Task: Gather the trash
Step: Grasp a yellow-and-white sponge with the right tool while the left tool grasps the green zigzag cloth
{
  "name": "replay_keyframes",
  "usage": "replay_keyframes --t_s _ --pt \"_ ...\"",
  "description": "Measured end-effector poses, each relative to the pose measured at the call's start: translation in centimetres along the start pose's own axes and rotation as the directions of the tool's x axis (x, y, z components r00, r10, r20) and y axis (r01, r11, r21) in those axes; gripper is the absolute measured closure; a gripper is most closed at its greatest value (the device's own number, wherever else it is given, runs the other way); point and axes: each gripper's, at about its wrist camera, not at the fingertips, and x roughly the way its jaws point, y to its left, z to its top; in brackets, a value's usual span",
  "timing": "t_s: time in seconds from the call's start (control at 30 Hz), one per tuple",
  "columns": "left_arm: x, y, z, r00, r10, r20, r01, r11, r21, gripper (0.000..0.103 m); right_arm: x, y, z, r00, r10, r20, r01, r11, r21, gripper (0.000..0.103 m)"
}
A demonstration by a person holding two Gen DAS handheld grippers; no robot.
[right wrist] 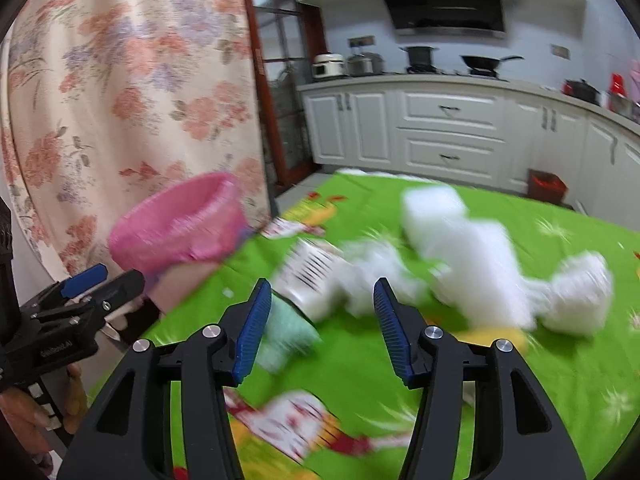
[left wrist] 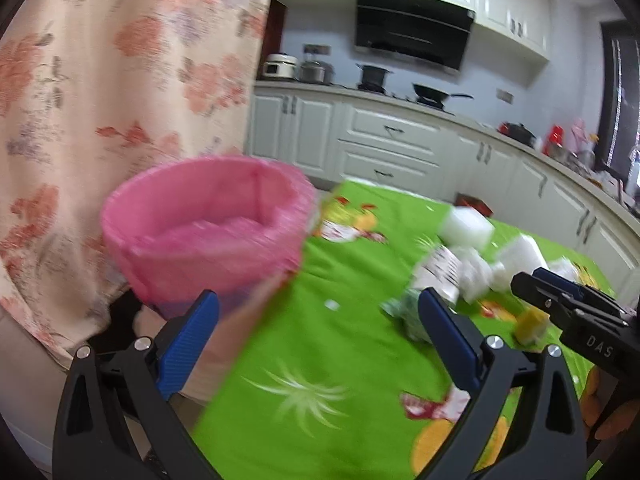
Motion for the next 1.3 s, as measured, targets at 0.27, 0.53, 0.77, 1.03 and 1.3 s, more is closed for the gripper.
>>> replay_keyframes --t_s 0.27,0.53,0.77,1.03,1.3 --pt "1.8 -4.7 -1.3 0.997 -0.063 -0.051 0.066 0.997 0.046 0.007 -1.8 -4.9 -3.3 0.993 -0.109 -0.033 0.111 0.992 0.067 0.043" --pt "4.5 -7.9 -1.7 0.990 -0.096 -0.101 0.104 0.992 0.074 0.007 -1.2 -7.7 -4.1 0.986 -0.152 -0.076 0.159 0.981 0.107 0.031" --pt "4.6 -8.0 -1.6 0.993 -0.076 -0.095 0.085 0.993 0.088 0.007 1.3 -8.1 -3.3 0.981 -0.139 -0.135 0.154 0.982 0.108 0.028" --pt "5.5 -7.0 -2.0 0.988 -0.074 -0.133 0.080 0.996 0.044 0.007 2.5 -7.7 -2.9 0.978 -0.132 -0.163 0.147 0.986 0.083 0.042" --pt "7.6 -9.9 -1.7 0.985 -0.087 -0.148 0.101 0.991 0.084 0.009 -0.2 -8.9 -3.7 0.987 -0.129 -0.099 0.141 0.983 0.120 0.050"
